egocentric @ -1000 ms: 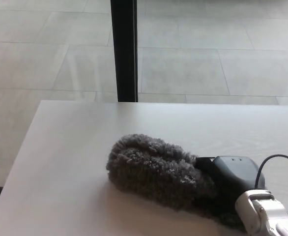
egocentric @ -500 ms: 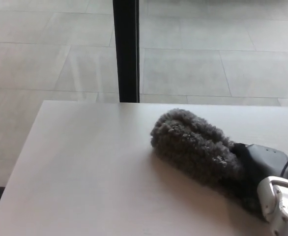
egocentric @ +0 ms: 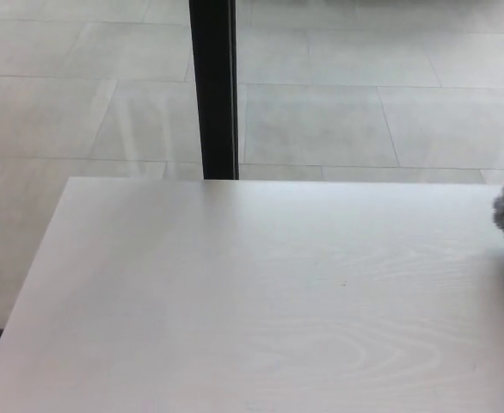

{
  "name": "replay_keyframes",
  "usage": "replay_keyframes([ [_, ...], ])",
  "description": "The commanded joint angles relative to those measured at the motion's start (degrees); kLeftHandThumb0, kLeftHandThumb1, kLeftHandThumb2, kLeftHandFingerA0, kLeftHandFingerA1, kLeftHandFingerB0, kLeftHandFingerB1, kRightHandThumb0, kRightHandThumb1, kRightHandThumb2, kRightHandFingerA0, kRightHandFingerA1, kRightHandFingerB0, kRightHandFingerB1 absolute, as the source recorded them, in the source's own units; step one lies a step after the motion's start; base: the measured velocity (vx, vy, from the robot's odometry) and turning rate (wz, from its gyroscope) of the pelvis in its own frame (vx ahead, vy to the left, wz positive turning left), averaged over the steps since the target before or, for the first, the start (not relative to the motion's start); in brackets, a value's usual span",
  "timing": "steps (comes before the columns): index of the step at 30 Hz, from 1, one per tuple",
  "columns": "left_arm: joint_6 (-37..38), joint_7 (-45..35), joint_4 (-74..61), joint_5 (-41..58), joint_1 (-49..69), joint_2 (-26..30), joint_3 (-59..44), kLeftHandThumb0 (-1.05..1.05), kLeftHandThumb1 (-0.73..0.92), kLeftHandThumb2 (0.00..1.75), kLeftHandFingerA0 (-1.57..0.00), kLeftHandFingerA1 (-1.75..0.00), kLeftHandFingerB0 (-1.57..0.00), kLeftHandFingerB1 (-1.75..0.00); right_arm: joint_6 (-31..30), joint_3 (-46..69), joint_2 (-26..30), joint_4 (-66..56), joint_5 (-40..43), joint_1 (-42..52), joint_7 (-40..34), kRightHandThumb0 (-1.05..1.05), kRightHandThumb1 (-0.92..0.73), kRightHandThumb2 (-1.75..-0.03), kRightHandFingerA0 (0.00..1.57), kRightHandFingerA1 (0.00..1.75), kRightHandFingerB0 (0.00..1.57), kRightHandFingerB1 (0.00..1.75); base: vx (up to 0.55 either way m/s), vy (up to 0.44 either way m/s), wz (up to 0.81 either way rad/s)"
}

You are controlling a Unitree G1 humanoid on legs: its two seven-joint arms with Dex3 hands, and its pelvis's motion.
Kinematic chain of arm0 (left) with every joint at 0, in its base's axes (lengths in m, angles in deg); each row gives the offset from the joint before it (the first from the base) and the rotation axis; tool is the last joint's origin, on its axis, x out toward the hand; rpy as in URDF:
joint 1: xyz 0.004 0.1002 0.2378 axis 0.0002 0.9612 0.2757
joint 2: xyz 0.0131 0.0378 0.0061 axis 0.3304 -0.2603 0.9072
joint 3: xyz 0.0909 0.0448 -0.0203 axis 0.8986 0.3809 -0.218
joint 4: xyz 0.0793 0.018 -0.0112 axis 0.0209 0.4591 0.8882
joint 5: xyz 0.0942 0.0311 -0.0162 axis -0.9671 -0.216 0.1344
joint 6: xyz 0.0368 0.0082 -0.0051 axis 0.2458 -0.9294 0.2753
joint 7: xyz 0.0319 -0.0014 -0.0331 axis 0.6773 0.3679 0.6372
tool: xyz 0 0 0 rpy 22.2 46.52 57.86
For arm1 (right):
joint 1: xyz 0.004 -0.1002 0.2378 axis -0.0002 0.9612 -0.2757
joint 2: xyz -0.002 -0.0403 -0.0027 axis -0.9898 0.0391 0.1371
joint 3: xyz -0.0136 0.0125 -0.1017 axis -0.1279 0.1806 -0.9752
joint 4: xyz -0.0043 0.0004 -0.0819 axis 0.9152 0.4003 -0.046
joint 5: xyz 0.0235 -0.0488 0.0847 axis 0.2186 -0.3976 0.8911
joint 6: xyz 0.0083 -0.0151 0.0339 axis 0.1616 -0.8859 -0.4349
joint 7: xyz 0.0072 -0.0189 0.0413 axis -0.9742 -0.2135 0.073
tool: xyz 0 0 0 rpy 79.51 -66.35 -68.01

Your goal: The robot uses its right hand to pick up the duster kept in the middle of the desk and use it to wipe the desk by swiping its surface twice

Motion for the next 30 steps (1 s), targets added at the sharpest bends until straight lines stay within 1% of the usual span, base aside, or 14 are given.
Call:
replay_keyframes([
  [1, -0.5, 0.4, -0.3, 1.4, 0.3, 0.9, -0.7, -0.49, 0.61, 0.58, -0.44, -0.52, -0.5, -0.43, 2.2, 4.2, 2.0, 3.2, 7.1, 3.0, 0.7, -0.37, -0.68, -0.61, 0.66, 1.23, 0.62, 0.65, 0.0, 0.0, 0.0],
  [8, -0.9, -0.4, -0.1, 2.1, 0.0, 1.0, -1.1, -0.49, 0.6, 0.58, -0.44, -0.52, -0.49, -0.42, 3.8, 0.0, -1.3, 2.4, 5.3, 4.4, -1.4, -0.31, -0.6, -0.58, 0.79, 1.24, 0.79, 0.69, 0.0, 0.0, 0.0],
  [9, -0.7, -0.9, -0.1, 2.1, 0.1, 0.9, -1.0, -0.51, 0.6, 0.58, -0.43, -0.52, -0.48, -0.42, 4.9, 0.0, -2.3, 1.7, 5.8, 4.4, -2.3, -0.38, -0.47, -0.88, 0.96, 1.26, 0.78, 0.88, 0.0, 0.0, 0.0],
  [12, -0.4, -1.4, -0.1, 1.9, 0.4, 0.7, -1.0, -0.51, 0.6, 0.58, -0.43, -0.52, -0.48, -0.42, 4.6, -1.0, -2.4, 1.6, 5.6, 4.5, -3.0, -0.38, -0.47, -0.88, 0.96, 1.26, 0.78, 0.88, 0.0, 0.0, 0.0],
  [14, 0.1, -1.2, -0.4, 1.4, 0.6, 0.7, -0.4, -0.51, 0.61, 0.57, -0.44, -0.52, -0.45, -0.41, 6.0, -0.1, -2.9, -0.2, 7.8, 3.7, 0.9, -0.29, -0.6, -0.59, 0.77, 1.33, 0.75, 0.65, 0.0, 0.0, 0.0],
  [18, -0.1, -0.9, -0.1, 1.5, 0.3, 0.7, -0.6, -0.51, 0.61, 0.58, -0.44, -0.53, -0.46, -0.41, 11.5, 0.1, -2.2, -4.1, 10.5, 4.8, 7.4, -0.47, -0.64, -0.6, 0.68, 0.92, 0.5, 0.44, 0.0, 0.0, 0.0],
  [19, 0.1, -0.7, 0.1, 1.4, 0.3, 0.7, -0.6, -0.5, 0.61, 0.58, -0.44, -0.52, -0.47, -0.41, 10.4, -1.3, -1.4, -5.8, 9.9, 4.7, 10.3, -0.63, -0.67, -0.6, 0.37, 0.62, 0.24, 0.31, 0.0, 0.0, 0.0],
  [21, 0.1, -0.6, 0.1, 1.4, 0.3, 0.7, -0.6, -0.5, 0.61, 0.58, -0.44, -0.52, -0.47, -0.41, 9.6, -2.0, -1.1, -6.7, 9.6, 4.7, 11.4, -0.63, -0.67, -0.6, 0.37, 0.62, 0.24, 0.31, 0.0, 0.0, 0.0],
  [22, 0.8, -1.1, -0.2, 1.1, 0.6, 0.8, -0.2, -0.52, 0.62, 0.59, -0.45, -0.54, -0.46, -0.41, 6.9, -6.6, 0.9, -8.3, 4.7, 4.4, 12.6, -0.9, -0.62, -0.99, 0.0, 0.22, 0.0, 0.12, 0.0, 0.0, 0.0],
  [24, 0.6, -1.1, -0.3, 1.3, 0.6, 0.8, -0.4, -0.51, 0.62, 0.59, -0.44, -0.54, -0.45, -0.41, 4.6, -8.9, 2.7, -10.5, 2.9, 4.3, 14.2, -1.03, -0.84, -0.65, 0.0, 0.0, 0.0, 0.0, 0.0, 0.0, 0.0],
  [26, 0.5, -1.1, -0.3, 1.4, 0.6, 0.8, -0.5, -0.51, 0.62, 0.59, -0.44, -0.54, -0.45, -0.41, 3.3, -10.4, 3.6, -11.9, 2.4, 4.4, 15.0, -1.03, -0.84, -0.65, 0.0, 0.0, 0.0, 0.0, 0.0, 0.0, 0.0],
  [28, 0.5, -1.1, 0.0, 1.2, 0.5, 1.0, -0.4, -0.53, 0.61, 0.58, -0.44, -0.55, -0.46, -0.41, 0.2, -11.4, 5.6, -12.8, 1.8, 3.3, 15.2, -1.05, -0.69, -1.1, 0.0, 0.22, 0.0, 0.0, 0.0, 0.0, 0.0],
  [29, 0.5, -1.1, -0.1, 1.3, 0.6, 1.1, -0.4, -0.53, 0.61, 0.58, -0.44, -0.55, -0.46, -0.41, -0.2, -11.7, 6.1, -13.1, 1.9, 3.2, 15.4, -1.05, -0.69, -1.1, 0.0, 0.22, 0.0, 0.0, 0.0, 0.0, 0.0],
  [30, 0.5, -1.1, -0.2, 1.3, 0.7, 1.0, -0.5, -0.52, 0.61, 0.58, -0.45, -0.57, -0.46, -0.42, -1.0, -12.0, 6.4, -13.6, 2.1, 3.2, 16.0, -1.05, -0.85, -0.7, 0.0, 0.0, 0.0, 0.0, 0.0, 0.0, 0.0],
])
